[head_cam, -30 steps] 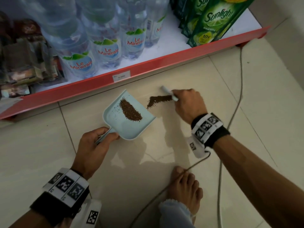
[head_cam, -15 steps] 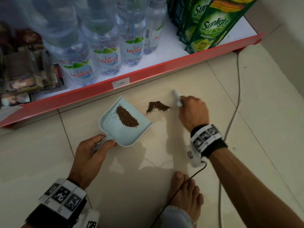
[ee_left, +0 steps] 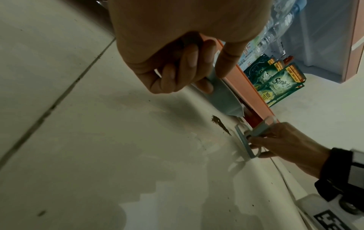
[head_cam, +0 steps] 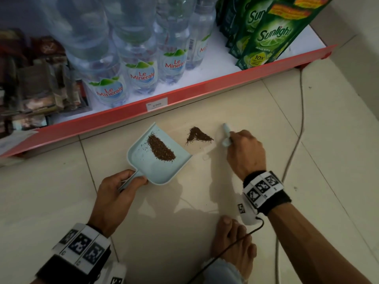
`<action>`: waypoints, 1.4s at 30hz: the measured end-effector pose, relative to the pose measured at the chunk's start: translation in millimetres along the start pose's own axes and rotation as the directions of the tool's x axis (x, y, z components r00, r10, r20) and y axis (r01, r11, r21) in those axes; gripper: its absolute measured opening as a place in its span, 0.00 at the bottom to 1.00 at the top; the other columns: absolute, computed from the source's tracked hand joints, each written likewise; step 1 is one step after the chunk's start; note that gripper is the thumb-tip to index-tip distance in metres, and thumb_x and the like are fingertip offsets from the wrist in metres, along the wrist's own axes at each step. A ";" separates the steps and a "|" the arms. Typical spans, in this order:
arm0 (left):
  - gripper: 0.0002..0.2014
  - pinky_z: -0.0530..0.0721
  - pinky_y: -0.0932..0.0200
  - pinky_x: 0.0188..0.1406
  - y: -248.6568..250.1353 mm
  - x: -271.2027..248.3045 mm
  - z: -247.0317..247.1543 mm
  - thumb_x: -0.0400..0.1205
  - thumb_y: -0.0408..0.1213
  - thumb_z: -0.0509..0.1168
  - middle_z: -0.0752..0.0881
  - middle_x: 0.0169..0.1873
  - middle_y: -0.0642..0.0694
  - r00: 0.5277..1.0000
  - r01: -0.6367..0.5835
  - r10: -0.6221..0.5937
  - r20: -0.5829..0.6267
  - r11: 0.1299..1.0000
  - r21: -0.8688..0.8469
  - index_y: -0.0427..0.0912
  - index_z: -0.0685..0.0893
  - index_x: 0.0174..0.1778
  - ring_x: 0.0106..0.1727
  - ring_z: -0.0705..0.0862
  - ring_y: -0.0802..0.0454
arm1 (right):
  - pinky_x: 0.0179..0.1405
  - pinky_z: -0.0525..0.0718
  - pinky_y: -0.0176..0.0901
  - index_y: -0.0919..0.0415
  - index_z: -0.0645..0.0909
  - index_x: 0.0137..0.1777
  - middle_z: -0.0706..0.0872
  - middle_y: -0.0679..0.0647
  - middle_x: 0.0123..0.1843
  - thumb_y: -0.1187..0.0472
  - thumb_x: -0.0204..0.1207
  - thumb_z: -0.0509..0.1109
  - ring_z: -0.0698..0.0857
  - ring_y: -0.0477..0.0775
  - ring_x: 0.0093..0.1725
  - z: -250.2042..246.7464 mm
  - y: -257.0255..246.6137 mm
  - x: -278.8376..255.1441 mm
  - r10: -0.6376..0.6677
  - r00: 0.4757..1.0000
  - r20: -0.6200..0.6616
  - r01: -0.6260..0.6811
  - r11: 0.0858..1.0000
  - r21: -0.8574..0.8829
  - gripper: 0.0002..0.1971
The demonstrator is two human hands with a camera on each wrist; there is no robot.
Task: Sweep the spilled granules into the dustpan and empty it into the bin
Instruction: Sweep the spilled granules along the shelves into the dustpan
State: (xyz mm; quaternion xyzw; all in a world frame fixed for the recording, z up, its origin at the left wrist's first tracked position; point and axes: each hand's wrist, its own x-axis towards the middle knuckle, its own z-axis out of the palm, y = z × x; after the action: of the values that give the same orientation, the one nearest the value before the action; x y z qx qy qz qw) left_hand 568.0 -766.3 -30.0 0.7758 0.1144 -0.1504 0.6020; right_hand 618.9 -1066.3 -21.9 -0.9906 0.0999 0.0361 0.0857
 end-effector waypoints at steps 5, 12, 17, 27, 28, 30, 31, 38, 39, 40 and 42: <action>0.08 0.67 0.60 0.30 0.1 2.1 0.7 0.83 0.35 0.68 0.75 0.15 0.61 1.000 -0.010 0.010 0.008 1.000 0.010 0.43 0.90 0.38 0.20 0.72 0.66 | 0.29 0.84 0.46 0.60 0.85 0.51 0.81 0.51 0.38 0.64 0.81 0.63 0.78 0.52 0.28 0.1 -30.1 -0.6 -0.168 0.985 -0.034 0.171 0.972 0.160 0.09; 0.10 0.67 0.60 0.31 -6.3 0.8 -4.2 0.83 0.37 0.69 0.76 0.16 0.60 1.000 0.000 0.000 -0.014 1.000 0.009 0.48 0.90 0.36 0.20 0.72 0.65 | 0.36 0.80 0.44 0.53 0.87 0.61 0.87 0.55 0.47 0.65 0.82 0.63 0.84 0.60 0.39 -7.7 -36.5 80.6 -0.119 0.987 -0.110 0.124 0.992 0.037 0.15; 0.06 0.66 0.59 0.32 -4.3 -0.2 -6.6 0.80 0.42 0.72 0.74 0.15 0.59 1.000 -0.002 0.002 -0.016 1.000 -0.016 0.51 0.90 0.36 0.20 0.70 0.64 | 0.50 0.88 0.55 0.50 0.84 0.66 0.88 0.49 0.62 0.64 0.80 0.66 0.87 0.56 0.55 0.8 -44.5 60.7 -0.483 0.870 0.093 0.472 0.873 0.122 0.17; 0.11 0.66 0.60 0.30 -9.4 -5.8 -10.3 0.82 0.35 0.69 0.74 0.15 0.57 1.000 -0.005 0.004 -0.029 0.999 -0.043 0.51 0.90 0.35 0.20 0.69 0.64 | 0.38 0.89 0.52 0.59 0.90 0.54 0.93 0.56 0.43 0.59 0.78 0.69 0.89 0.56 0.35 -13.3 -49.2 33.9 -0.236 0.946 -0.222 0.313 0.838 0.447 0.10; 0.12 0.66 0.61 0.29 -9.9 -6.6 -10.4 0.82 0.34 0.69 0.74 0.15 0.57 1.000 -0.010 0.009 -0.030 0.999 -0.043 0.51 0.90 0.35 0.20 0.69 0.65 | 0.37 0.89 0.50 0.61 0.91 0.52 0.92 0.56 0.40 0.58 0.78 0.70 0.89 0.55 0.33 -9.0 -57.0 29.9 -0.210 0.965 -0.155 0.260 0.818 0.514 0.10; 0.12 0.66 0.61 0.29 -11.2 -7.6 -11.4 0.82 0.32 0.68 0.74 0.15 0.57 0.999 -0.018 0.016 -0.040 0.998 -0.052 0.51 0.90 0.35 0.20 0.68 0.65 | 0.35 0.88 0.43 0.62 0.91 0.51 0.92 0.54 0.40 0.57 0.78 0.72 0.88 0.50 0.33 3.0 -71.7 20.7 -0.209 0.978 0.000 0.163 0.764 0.625 0.10; 0.13 0.65 0.60 0.30 -12.4 -8.1 -12.6 0.82 0.32 0.68 0.73 0.15 0.57 0.999 -0.019 0.017 -0.047 0.998 -0.055 0.50 0.90 0.34 0.20 0.68 0.65 | 0.34 0.86 0.39 0.63 0.91 0.50 0.92 0.54 0.41 0.57 0.78 0.73 0.88 0.48 0.33 9.3 -77.0 17.6 -0.222 0.973 0.060 0.132 0.754 0.644 0.10; 0.12 0.65 0.59 0.31 -23.0 -13.1 -19.9 0.82 0.31 0.69 0.72 0.15 0.56 0.997 0.008 -0.011 -0.077 0.999 -0.038 0.48 0.89 0.33 0.20 0.67 0.63 | 0.33 0.78 0.38 0.68 0.90 0.40 0.91 0.61 0.39 0.58 0.76 0.73 0.86 0.58 0.32 15.8 -53.9 39.6 -0.128 0.987 0.101 0.075 0.907 0.415 0.12; 0.11 0.65 0.59 0.31 -22.9 -13.1 -19.7 0.82 0.31 0.69 0.73 0.15 0.56 0.997 0.007 -0.010 -0.079 0.999 -0.039 0.47 0.89 0.34 0.20 0.68 0.64 | 0.34 0.79 0.39 0.69 0.90 0.41 0.92 0.62 0.40 0.58 0.76 0.74 0.87 0.59 0.34 11.1 -43.5 45.4 -0.095 0.994 0.057 0.063 0.909 0.413 0.13; 0.11 0.65 0.59 0.31 -22.2 -12.7 -18.9 0.82 0.32 0.70 0.74 0.15 0.56 0.997 0.003 -0.007 -0.079 0.999 -0.044 0.47 0.89 0.34 0.20 0.68 0.64 | 0.35 0.83 0.42 0.69 0.91 0.43 0.92 0.62 0.41 0.57 0.76 0.75 0.88 0.59 0.36 5.0 -32.6 50.3 -0.083 0.996 0.037 0.057 0.894 0.445 0.13; 0.08 0.65 0.59 0.30 -19.9 -11.2 -16.9 0.79 0.37 0.73 0.74 0.15 0.57 0.997 -0.002 -0.001 -0.072 0.999 -0.053 0.46 0.89 0.34 0.21 0.68 0.64 | 0.38 0.88 0.46 0.67 0.91 0.47 0.93 0.61 0.45 0.58 0.76 0.77 0.90 0.57 0.39 -7.8 -10.1 55.9 -0.142 0.987 0.081 0.072 0.822 0.564 0.10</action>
State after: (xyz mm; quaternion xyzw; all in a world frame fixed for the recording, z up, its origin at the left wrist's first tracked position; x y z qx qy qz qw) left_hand 552.1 -745.0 -39.8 0.7645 0.1397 -0.1192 0.6179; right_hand 676.1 -1068.7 -17.5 -0.9221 0.0451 0.0597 0.3797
